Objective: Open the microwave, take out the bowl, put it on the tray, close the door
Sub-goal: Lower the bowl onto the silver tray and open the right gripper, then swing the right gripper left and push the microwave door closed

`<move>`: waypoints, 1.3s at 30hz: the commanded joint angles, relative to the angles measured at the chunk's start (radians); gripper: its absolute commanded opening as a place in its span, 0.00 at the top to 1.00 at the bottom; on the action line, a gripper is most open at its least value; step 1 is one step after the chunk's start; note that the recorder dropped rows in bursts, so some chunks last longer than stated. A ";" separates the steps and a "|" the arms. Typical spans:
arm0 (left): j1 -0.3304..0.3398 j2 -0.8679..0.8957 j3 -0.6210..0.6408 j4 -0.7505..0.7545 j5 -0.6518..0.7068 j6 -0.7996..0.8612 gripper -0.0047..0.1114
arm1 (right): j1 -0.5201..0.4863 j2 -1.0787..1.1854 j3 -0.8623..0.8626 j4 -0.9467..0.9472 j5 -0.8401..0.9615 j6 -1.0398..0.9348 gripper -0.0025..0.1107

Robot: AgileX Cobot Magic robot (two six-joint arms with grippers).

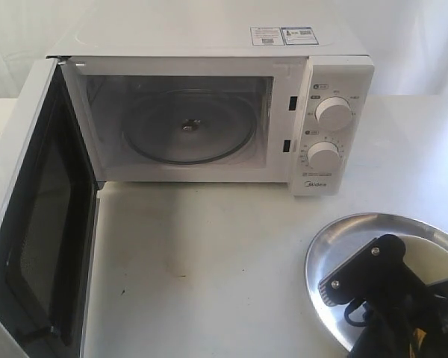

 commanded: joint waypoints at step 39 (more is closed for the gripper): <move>0.000 -0.002 -0.003 -0.008 -0.005 0.000 0.96 | 0.190 -0.319 -0.241 -0.489 -0.183 0.326 0.98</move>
